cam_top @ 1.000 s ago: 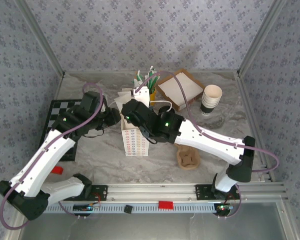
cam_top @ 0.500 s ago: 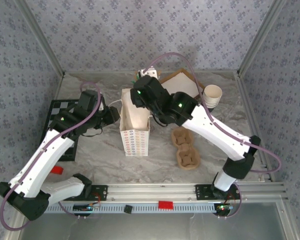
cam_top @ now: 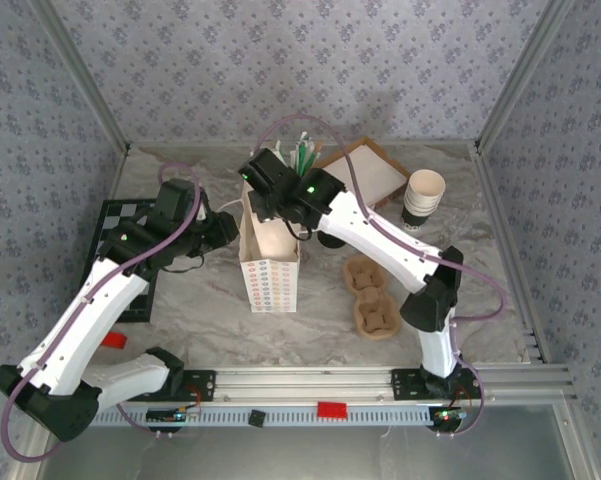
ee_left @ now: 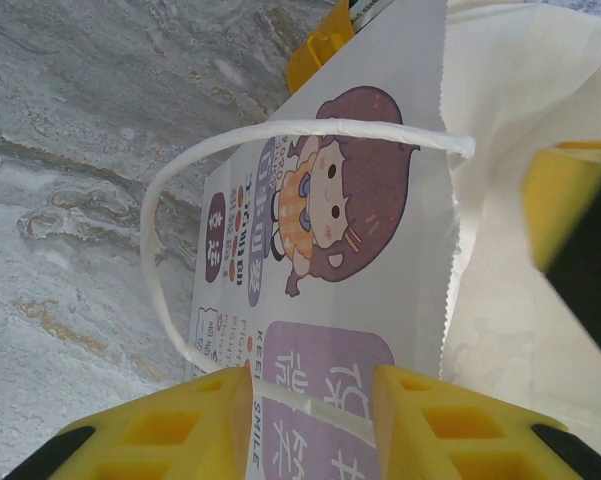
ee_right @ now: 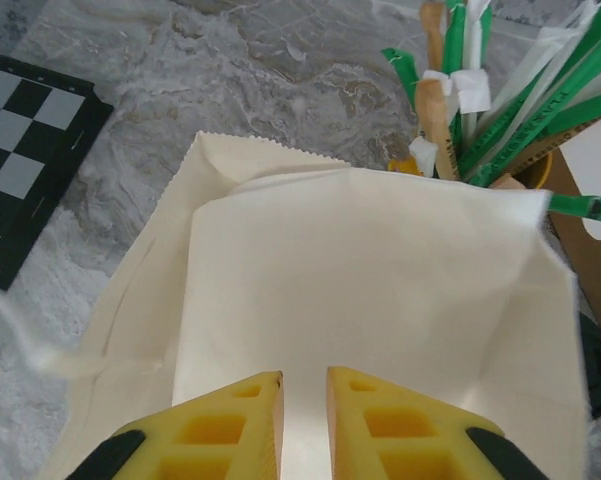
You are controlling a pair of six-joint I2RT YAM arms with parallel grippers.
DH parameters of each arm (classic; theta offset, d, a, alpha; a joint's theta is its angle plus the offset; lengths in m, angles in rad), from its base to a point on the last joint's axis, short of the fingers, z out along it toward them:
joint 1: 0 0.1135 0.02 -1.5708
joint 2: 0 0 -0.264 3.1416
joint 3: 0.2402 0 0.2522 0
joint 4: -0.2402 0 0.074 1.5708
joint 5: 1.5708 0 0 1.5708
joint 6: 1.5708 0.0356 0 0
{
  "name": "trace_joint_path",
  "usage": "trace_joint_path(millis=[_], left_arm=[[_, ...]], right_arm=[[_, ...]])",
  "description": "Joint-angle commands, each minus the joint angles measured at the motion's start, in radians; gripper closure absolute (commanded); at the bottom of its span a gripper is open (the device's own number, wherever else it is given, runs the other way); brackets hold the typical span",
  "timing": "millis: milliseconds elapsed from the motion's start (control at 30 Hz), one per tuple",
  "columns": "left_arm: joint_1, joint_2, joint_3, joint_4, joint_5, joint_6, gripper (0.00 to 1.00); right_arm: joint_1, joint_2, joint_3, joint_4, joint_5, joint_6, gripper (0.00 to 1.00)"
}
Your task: Pack the takeout coffee
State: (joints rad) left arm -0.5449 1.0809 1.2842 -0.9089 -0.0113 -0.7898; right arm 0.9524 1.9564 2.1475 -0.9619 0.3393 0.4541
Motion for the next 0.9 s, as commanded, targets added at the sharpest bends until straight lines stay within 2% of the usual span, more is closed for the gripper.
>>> trace_joint_path(millis=[0,233,433,567,733,867], left_arm=[[0.007,-0.013,0.027,-0.001,-0.001,0.015,0.64],[0.009,-0.007,0.009,0.019,0.017,0.008,0.64],[0.008,0.003,0.012,0.031,0.031,0.011,0.64],[0.01,0.005,0.02,0.031,0.027,0.014,0.64],[0.01,0.005,0.027,0.028,0.022,0.014,0.64],[0.011,0.001,0.036,0.02,0.011,0.014,0.64]], right_arm=[[-0.017,0.053,0.041,-0.015,-0.008,-0.019,0.83],[-0.02,0.087,-0.02,-0.008,-0.003,-0.02,0.88],[-0.015,0.053,-0.107,0.031,-0.006,-0.013,0.9],[-0.015,0.042,-0.029,0.003,-0.011,-0.029,0.89],[-0.01,-0.003,0.051,0.035,-0.013,-0.063,0.82],[-0.011,-0.027,0.119,-0.005,-0.014,-0.073,0.77]])
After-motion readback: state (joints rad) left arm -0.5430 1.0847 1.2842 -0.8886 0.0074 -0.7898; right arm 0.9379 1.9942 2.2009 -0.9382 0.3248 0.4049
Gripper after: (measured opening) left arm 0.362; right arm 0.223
